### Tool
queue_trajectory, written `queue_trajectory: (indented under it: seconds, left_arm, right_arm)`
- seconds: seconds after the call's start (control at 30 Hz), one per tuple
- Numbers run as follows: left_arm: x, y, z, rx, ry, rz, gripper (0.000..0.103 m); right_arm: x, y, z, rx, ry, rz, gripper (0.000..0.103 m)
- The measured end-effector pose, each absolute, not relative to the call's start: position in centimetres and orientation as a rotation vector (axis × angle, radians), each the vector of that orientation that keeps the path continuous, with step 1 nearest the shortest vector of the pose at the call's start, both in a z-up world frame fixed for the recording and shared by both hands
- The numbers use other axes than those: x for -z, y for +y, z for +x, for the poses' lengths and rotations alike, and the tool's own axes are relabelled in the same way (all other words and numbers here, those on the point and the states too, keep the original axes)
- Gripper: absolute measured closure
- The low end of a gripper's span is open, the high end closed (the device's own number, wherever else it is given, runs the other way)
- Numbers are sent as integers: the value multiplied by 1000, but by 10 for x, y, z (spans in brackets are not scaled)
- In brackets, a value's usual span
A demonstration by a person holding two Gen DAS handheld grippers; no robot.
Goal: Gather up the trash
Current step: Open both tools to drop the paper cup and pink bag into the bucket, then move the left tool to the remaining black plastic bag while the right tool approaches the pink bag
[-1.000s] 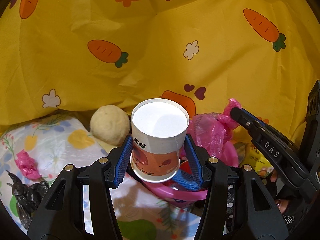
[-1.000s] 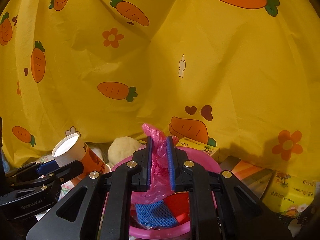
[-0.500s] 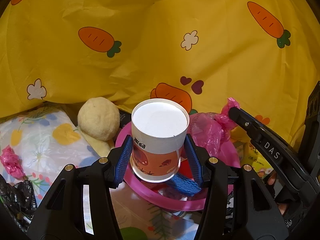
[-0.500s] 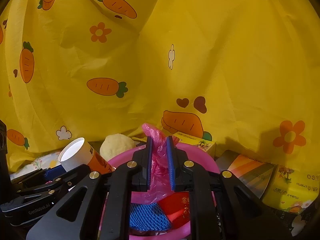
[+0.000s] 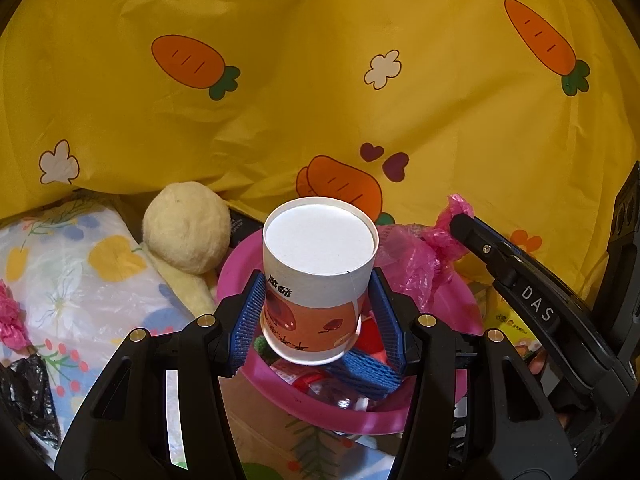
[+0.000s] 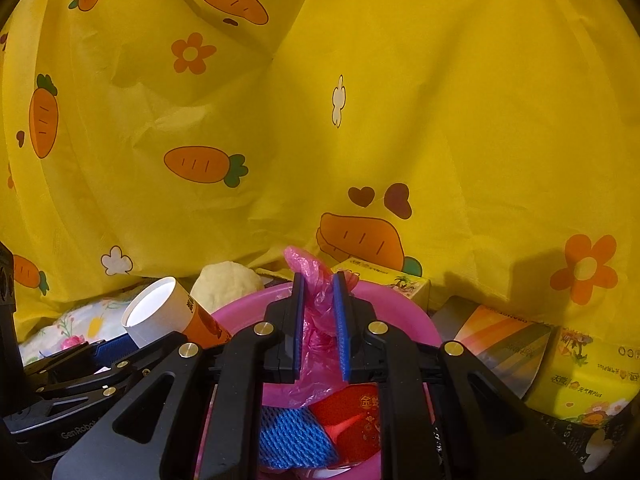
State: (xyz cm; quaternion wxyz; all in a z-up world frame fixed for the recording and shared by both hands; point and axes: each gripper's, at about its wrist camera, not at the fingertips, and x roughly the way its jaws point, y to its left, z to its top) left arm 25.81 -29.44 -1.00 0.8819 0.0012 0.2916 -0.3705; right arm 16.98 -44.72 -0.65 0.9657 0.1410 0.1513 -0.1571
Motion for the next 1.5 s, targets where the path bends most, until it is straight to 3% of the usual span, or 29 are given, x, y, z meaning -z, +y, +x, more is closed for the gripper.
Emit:
queue_trajectory:
  seconds: [0.23, 0.4, 0.43, 0.47, 0.53, 0.6, 0.73, 0.97, 1.17, 1.5]
  left_arm:
    - [16, -299, 262, 777, 630, -7, 49]
    - [20, -299, 264, 784, 642, -21, 48]
    - [21, -300, 263, 787, 638, -16, 47]
    - [21, -300, 263, 786, 634, -12, 44]
    - [21, -297, 262, 768, 628, -13, 25]
    - [20, -292, 263, 751, 622, -32, 16]
    - [16, -279, 261, 690, 593, -46, 7]
    - [8, -252, 248, 611, 539, -36, 6]
    - [1, -221, 227, 538, 483, -15, 6]
    - [3, -148, 200, 339, 476, 11, 6]
  right_arm:
    - [9, -449, 172, 326, 307, 287, 87]
    - [12, -453, 174, 326, 320, 298, 77]
    - [12, -454, 174, 326, 320, 301, 71]
    - [13, -454, 173, 328, 318, 304, 63]
    - [12, -455, 172, 333, 313, 306, 56]
    - [12, -455, 171, 336, 309, 303, 52]
    - [10, -453, 166, 345, 297, 299, 42]
    - [6, -442, 156, 372, 274, 261, 20]
    - [2, -425, 140, 392, 243, 231, 7]
    - [2, -361, 122, 273, 236, 182, 6]
